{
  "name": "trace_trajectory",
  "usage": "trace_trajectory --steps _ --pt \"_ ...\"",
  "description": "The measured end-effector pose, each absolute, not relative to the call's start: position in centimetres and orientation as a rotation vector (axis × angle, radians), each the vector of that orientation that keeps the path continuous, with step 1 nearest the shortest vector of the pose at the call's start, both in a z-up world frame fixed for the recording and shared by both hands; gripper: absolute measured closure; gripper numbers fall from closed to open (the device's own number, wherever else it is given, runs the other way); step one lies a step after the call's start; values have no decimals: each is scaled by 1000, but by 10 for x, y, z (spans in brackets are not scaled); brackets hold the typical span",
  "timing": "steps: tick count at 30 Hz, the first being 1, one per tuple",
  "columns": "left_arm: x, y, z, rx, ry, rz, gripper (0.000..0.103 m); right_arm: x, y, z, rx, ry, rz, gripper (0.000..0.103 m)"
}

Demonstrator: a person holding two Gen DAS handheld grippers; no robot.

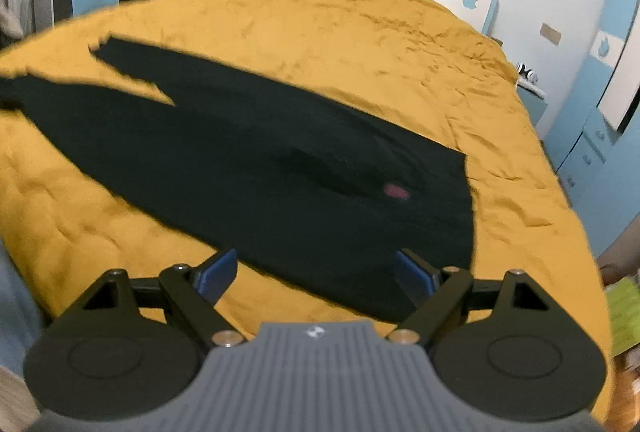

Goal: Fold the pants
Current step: 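Grasp the pant leg hem with the left tool while the right tool grasps the waistband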

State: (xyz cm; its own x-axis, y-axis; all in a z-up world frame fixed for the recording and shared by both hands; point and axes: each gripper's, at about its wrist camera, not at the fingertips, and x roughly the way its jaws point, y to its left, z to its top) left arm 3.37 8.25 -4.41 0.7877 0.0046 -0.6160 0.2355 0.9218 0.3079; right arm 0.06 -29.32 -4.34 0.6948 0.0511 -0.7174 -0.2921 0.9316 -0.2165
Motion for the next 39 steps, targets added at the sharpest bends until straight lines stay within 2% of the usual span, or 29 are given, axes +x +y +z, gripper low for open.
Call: trace_trajectory --steps 2,4,6,10,21,24,26,29,37,39 --pt "41 103 -59 465 678 -110 36 5 -304 -54 -354 808 203 39" --pt "52 126 -72 529 707 -78 45 9 -315 -64 -386 840 190 39" --pt "62 151 -85 602 738 -14 45 12 -321 -71 -426 853 174 39" --pt "88 197 -101 771 772 109 46 20 -333 -80 -448 896 161 47" --pt "150 252 -147 1069 940 173 48 33 -337 -92 -535 958 202 47" --pt "143 259 -160 1079 954 179 62 32 -340 -94 -565 961 224 47" --pt "146 260 -160 1055 971 202 91 29 -341 -93 -592 960 250 50" --pt "150 264 -155 954 1000 232 101 25 -342 -92 -648 953 293 53" --pt "151 262 -124 801 975 337 102 23 -330 -98 -856 879 339 57" --pt "157 263 -118 767 973 357 102 25 -328 -103 -914 877 353 69"
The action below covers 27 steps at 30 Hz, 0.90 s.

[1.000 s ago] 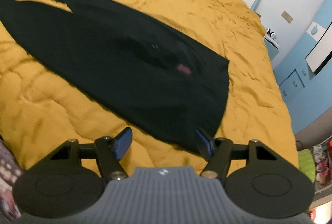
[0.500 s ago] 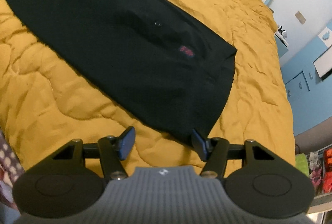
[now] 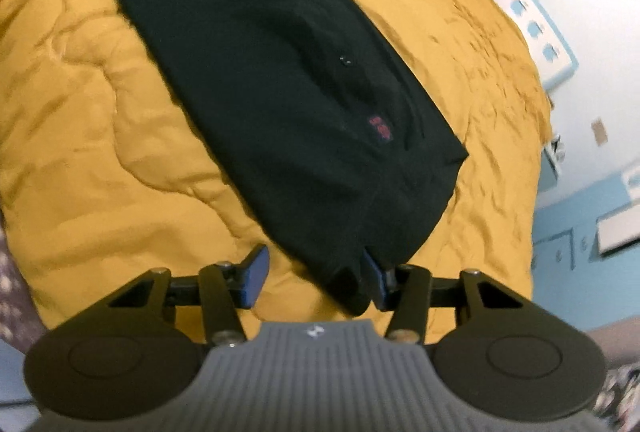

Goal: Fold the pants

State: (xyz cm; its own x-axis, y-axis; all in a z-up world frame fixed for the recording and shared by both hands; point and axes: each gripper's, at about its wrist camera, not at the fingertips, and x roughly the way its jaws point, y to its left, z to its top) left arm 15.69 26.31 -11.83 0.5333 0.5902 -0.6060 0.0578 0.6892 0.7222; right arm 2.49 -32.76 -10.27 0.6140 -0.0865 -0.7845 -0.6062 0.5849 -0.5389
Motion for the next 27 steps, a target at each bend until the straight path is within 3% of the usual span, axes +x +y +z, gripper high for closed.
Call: trace_trajectory --steps 2,4,11,19,27 --pt "159 262 -111 731 967 377 102 26 -326 -105 -942 869 380 92" --pt "162 260 -105 695 966 396 102 25 -327 -102 -952 848 399 103" --pt "176 264 -74 542 951 460 102 43 -341 -60 -798 763 366 103" --pt "230 259 -35 452 891 560 102 123 -354 -13 -673 700 290 103" --pt "315 246 -11 431 845 608 102 238 -371 -17 -591 731 252 103"
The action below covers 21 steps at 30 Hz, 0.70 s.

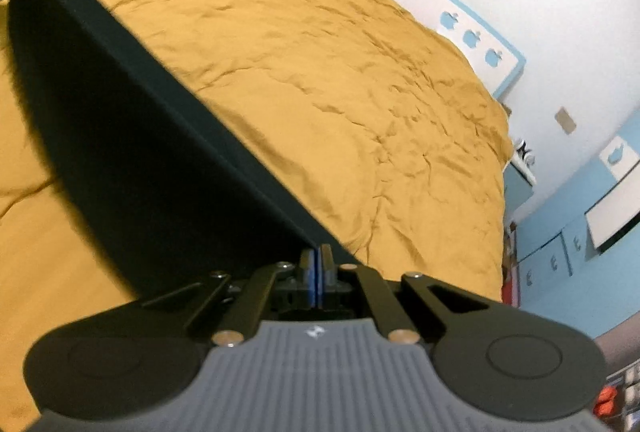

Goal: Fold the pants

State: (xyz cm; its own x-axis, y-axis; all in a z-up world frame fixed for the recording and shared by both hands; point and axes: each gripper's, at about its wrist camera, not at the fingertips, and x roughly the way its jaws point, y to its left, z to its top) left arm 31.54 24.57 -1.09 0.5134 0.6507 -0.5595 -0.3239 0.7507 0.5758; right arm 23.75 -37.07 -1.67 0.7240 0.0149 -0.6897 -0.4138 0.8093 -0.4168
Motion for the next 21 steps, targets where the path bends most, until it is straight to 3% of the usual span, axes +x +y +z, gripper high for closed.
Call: trace_trajectory --steps 11,21 --pt "414 228 -59 518 911 625 102 365 -391 -82 -486 860 238 103" --pt "450 220 -98 587 956 624 102 396 -397 -123 -422 933 232 103"
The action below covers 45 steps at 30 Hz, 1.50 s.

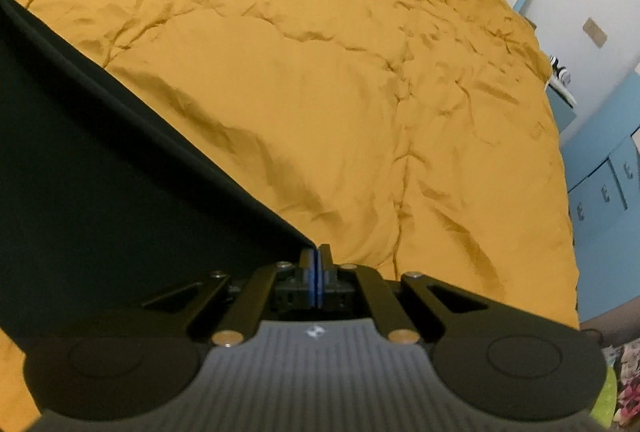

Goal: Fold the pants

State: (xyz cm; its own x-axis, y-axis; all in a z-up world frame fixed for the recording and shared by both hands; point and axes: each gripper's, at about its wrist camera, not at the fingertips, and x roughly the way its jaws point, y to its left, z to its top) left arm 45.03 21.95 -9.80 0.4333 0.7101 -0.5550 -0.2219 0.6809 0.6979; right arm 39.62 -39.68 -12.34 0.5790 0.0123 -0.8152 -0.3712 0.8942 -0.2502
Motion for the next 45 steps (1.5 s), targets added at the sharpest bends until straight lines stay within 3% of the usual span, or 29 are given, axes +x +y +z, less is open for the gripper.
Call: trace_trajectory --steps 19,25,27,28,29,36,45 --pt "471 216 -126 589 970 621 102 408 -393 -149 -360 927 149 103" --pt "470 217 -120 529 917 616 79 408 -392 -151 -341 903 125 103" --pt "467 220 -108 468 878 615 72 407 -392 -149 -332 890 114 94" --pt "464 220 -101 438 857 608 65 406 -391 -146 -339 875 89 66" --pt "460 221 -91 406 831 601 60 404 -391 -143 -350 862 57 50" --pt "409 209 -40 241 761 455 58 363 -429 -101 -129 835 -13 53" --pt "309 189 -28 -110 776 230 56 240 -513 -104 576 863 -71 53"
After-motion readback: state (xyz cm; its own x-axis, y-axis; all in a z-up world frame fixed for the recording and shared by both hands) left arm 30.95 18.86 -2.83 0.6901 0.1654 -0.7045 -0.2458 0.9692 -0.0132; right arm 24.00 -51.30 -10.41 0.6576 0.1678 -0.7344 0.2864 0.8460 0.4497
